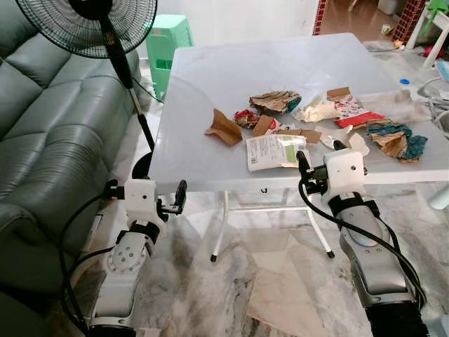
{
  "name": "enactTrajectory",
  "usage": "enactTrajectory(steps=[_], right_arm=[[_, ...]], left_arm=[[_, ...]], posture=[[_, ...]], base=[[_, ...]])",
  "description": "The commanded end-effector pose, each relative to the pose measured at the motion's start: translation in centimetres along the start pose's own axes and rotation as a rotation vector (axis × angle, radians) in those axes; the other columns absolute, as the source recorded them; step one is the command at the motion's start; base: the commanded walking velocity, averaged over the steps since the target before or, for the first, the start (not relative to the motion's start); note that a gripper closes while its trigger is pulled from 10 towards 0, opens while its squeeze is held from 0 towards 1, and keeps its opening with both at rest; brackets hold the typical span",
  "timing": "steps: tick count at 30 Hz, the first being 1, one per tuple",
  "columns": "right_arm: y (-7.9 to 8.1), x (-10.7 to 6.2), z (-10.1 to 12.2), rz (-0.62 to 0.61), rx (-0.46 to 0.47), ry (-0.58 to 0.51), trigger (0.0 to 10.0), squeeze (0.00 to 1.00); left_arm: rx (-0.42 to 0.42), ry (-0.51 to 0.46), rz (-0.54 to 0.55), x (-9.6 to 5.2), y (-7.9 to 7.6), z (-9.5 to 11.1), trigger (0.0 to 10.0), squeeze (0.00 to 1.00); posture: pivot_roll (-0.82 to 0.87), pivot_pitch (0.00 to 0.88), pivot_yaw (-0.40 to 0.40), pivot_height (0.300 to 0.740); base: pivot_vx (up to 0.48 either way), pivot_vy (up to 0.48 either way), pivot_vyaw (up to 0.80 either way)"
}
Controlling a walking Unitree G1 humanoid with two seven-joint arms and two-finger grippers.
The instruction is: Picking trash to rubbish bin
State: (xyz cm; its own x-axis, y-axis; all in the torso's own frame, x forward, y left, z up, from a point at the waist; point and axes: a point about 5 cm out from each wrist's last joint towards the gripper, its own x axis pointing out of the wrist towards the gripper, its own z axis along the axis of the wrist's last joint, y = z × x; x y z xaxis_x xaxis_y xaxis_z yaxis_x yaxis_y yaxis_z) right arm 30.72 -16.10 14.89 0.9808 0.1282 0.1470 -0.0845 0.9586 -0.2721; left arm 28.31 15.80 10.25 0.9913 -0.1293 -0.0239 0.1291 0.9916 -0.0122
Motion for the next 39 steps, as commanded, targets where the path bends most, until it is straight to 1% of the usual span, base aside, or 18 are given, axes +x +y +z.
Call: enactTrajectory(steps=[1,8,12,13,16,21,39], right_arm=[[-0.31,-0.04,0.39,-0.003,-0.001,-0.016,10.0,0.0],[0.24,0.07,0.62,0.017,0.002,-0.026,10.0,0.0],[0.24,0.09,0.63,0.019,0.0,-0.026,10.0,0.0],[0.23,0.1,0.63,0.02,-0.001,-0.026,10.0,0.0],[0.21,0.12,0.65,0.021,-0.003,-0.027,10.0,0.0],[0.34,0.19,0.82,0.024,-0.002,-0.03,10.0,0.0],[0.6,0.19,1.1,0.042,0.01,-0.039,10.0,0.0]], left_arm=[[0.002,-0.011,-0.015,0.17,-0.31,0.31,10.0,0.0],[-0.002,-0.005,-0.004,0.2,-0.5,0.15,10.0,0.0],[-0.005,-0.012,0.023,0.23,-0.4,0.18,10.0,0.0],[0.007,-0.022,0.026,0.27,-0.37,0.33,10.0,0.0],[0.0,-0.049,0.024,0.36,-0.42,0.77,10.0,0.0],[0.002,-0.052,0.032,0.57,-0.35,0.87,10.0,0.0],[-0.006,-0.045,0.043,0.56,-0.24,0.67,10.0,0.0]], posture=[[-0.06,0.023,0.042,0.74],[-0.06,0.023,0.037,0.74],[-0.06,0.021,0.035,0.74],[-0.06,0.021,0.035,0.74],[-0.07,0.02,0.034,0.74],[-0.07,0.02,0.032,0.74],[-0.07,0.023,0.033,0.74]], base=[[0.412,0.0,0.0],[0.277,0.0,0.0],[0.0,0.0,0.0],[0.0,0.0,0.0],[0.0,0.0,0.0],[0.0,-0.321,0.0],[0.0,-0.345,0.0]])
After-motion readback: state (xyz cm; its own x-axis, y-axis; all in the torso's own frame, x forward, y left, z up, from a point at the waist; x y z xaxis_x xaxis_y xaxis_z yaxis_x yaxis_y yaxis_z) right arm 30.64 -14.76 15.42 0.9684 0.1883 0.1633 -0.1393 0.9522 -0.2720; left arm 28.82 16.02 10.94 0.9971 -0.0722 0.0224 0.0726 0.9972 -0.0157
